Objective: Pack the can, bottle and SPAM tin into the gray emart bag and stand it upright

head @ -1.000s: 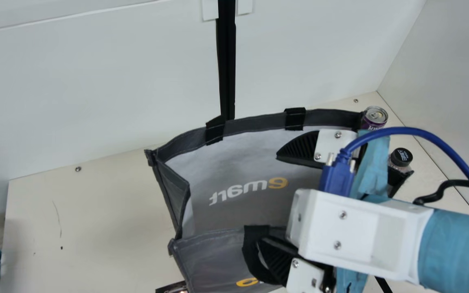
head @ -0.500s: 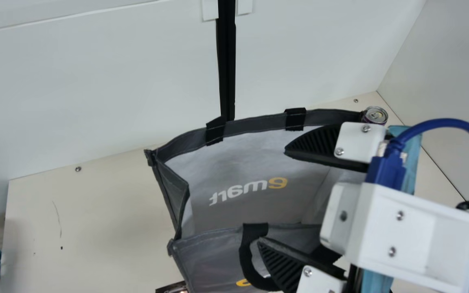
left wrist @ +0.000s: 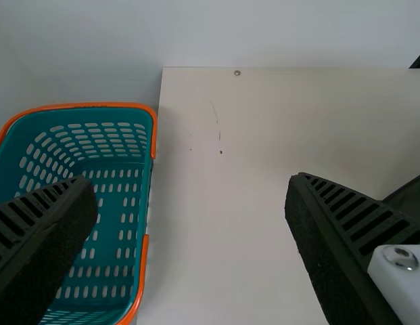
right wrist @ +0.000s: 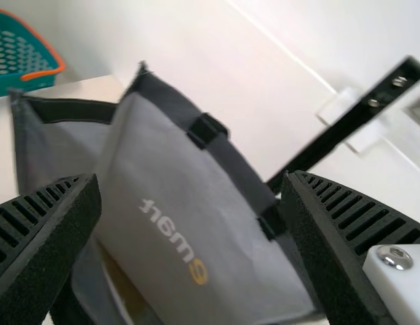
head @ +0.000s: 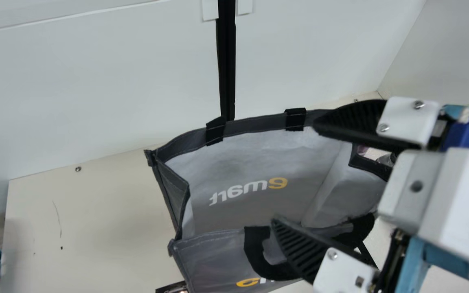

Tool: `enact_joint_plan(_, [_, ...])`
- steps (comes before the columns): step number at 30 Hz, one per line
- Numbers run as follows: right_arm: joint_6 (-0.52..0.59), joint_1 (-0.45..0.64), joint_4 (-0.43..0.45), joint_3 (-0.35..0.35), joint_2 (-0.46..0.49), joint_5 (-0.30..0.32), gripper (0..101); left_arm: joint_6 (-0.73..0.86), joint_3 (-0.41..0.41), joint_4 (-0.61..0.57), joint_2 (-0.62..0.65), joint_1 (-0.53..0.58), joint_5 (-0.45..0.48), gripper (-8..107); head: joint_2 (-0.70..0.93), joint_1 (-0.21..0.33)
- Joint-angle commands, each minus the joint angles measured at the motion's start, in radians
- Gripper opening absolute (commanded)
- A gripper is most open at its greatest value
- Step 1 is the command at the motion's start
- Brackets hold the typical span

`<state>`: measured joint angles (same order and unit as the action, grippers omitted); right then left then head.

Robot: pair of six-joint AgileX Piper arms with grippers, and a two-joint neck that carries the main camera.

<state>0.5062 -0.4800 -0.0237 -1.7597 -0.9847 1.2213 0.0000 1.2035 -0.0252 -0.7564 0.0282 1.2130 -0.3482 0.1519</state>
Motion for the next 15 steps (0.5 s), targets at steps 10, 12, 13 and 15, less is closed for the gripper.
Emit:
enact_joint_plan(10, [-0.064, 0.179, 0.007, -0.102, -0.035, -0.001, 95, 0.000, 0.000, 0.000, 0.000, 0.000, 0.000, 90, -0.001, 0.023])
enact_joint_plan(12, [-0.077, 0.206, 0.008, -0.114, -0.042, -0.001, 95, 0.000, 0.000, 0.000, 0.000, 0.000, 0.000, 90, -0.001, 0.023])
enact_joint_plan(13, [-0.082, 0.222, 0.006, -0.120, -0.045, -0.001, 95, 0.000, 0.000, 0.000, 0.000, 0.000, 0.000, 90, -0.001, 0.023])
enact_joint_plan(15, [-0.094, 0.253, 0.004, -0.130, -0.053, -0.001, 95, 0.000, 0.000, 0.000, 0.000, 0.000, 0.000, 90, -0.001, 0.023])
